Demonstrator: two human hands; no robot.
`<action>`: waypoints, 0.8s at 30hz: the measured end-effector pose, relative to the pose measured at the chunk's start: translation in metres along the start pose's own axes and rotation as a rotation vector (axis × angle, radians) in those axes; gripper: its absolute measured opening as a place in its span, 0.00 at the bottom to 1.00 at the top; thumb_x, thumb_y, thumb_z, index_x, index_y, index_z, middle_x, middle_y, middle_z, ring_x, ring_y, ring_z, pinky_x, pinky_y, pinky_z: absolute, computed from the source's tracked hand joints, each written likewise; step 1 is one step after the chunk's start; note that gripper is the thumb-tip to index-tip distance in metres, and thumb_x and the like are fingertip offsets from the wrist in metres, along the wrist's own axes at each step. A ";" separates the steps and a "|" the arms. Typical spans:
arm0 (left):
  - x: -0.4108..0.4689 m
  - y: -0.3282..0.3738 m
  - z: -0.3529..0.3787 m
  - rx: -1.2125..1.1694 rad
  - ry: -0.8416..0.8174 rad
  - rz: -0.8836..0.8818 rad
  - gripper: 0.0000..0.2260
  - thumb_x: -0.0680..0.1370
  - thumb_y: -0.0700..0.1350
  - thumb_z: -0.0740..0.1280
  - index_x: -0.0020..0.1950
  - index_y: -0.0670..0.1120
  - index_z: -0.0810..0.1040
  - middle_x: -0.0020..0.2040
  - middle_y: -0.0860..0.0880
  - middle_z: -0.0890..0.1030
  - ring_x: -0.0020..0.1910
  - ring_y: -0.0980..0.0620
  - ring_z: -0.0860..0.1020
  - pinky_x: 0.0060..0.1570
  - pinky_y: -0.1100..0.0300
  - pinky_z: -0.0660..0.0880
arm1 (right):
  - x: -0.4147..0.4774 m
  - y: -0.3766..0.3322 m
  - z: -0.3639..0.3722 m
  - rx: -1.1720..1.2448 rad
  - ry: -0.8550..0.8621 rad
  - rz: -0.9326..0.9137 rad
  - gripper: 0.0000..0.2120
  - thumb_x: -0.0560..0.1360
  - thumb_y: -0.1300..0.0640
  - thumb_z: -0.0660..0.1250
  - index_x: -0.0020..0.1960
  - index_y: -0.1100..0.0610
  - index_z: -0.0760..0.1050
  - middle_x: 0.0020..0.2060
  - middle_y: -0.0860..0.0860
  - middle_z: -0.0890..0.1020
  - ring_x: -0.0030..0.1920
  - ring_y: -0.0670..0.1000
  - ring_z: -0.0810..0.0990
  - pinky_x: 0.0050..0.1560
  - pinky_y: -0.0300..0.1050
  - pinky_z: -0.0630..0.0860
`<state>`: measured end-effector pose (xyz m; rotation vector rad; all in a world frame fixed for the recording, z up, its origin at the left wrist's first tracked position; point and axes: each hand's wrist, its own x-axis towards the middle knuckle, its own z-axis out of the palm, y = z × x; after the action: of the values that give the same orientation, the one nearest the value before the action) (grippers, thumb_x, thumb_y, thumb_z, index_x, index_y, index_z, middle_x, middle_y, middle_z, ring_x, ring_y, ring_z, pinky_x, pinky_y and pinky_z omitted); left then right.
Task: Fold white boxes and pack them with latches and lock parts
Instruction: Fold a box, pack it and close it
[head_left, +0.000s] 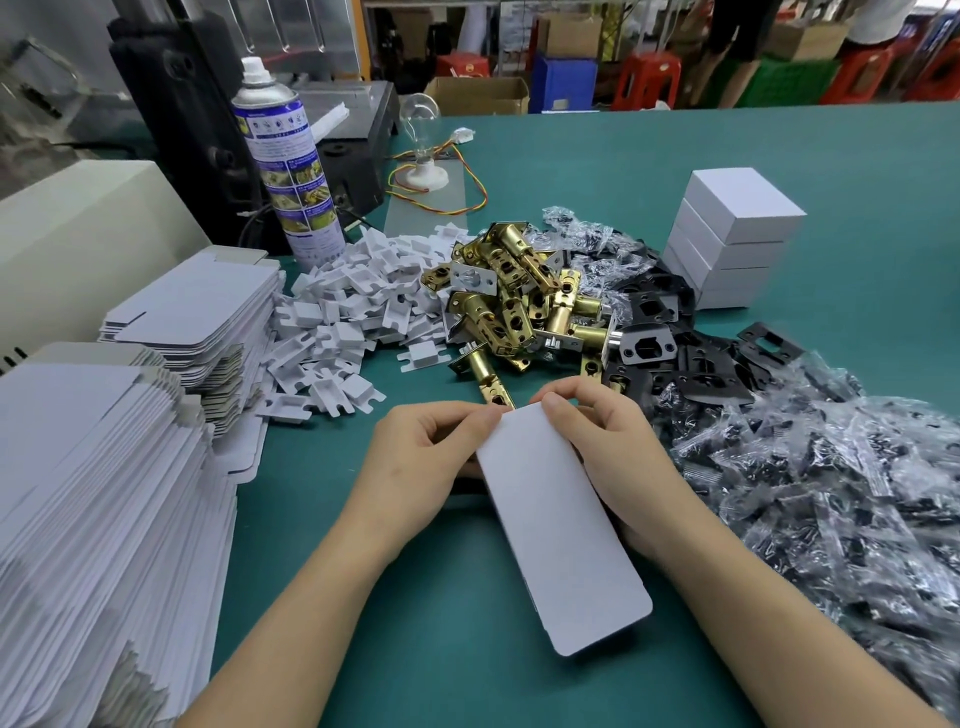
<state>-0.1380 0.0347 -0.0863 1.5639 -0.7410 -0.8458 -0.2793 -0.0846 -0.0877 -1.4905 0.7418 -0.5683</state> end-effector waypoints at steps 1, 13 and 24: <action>0.000 0.000 0.000 0.001 -0.006 -0.001 0.09 0.84 0.47 0.69 0.53 0.54 0.90 0.48 0.46 0.89 0.46 0.44 0.89 0.45 0.55 0.86 | 0.000 -0.001 -0.001 0.009 -0.019 0.007 0.10 0.84 0.53 0.65 0.46 0.49 0.81 0.37 0.51 0.81 0.35 0.49 0.75 0.34 0.43 0.71; 0.006 0.004 -0.017 -0.176 0.076 -0.171 0.13 0.83 0.52 0.68 0.49 0.51 0.91 0.46 0.46 0.89 0.45 0.49 0.85 0.48 0.54 0.78 | -0.002 -0.005 -0.009 -0.407 -0.172 -0.499 0.30 0.76 0.65 0.74 0.73 0.45 0.73 0.68 0.39 0.77 0.71 0.45 0.74 0.62 0.38 0.73; 0.009 -0.002 -0.020 0.022 0.059 0.354 0.22 0.78 0.75 0.58 0.52 0.62 0.82 0.50 0.60 0.84 0.47 0.61 0.76 0.52 0.66 0.73 | 0.003 0.002 -0.011 -0.330 -0.105 -0.289 0.15 0.73 0.53 0.68 0.57 0.40 0.75 0.54 0.40 0.85 0.56 0.43 0.83 0.56 0.53 0.80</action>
<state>-0.1159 0.0383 -0.0878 1.4150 -0.9521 -0.5303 -0.2859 -0.0945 -0.0895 -1.9381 0.5584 -0.5978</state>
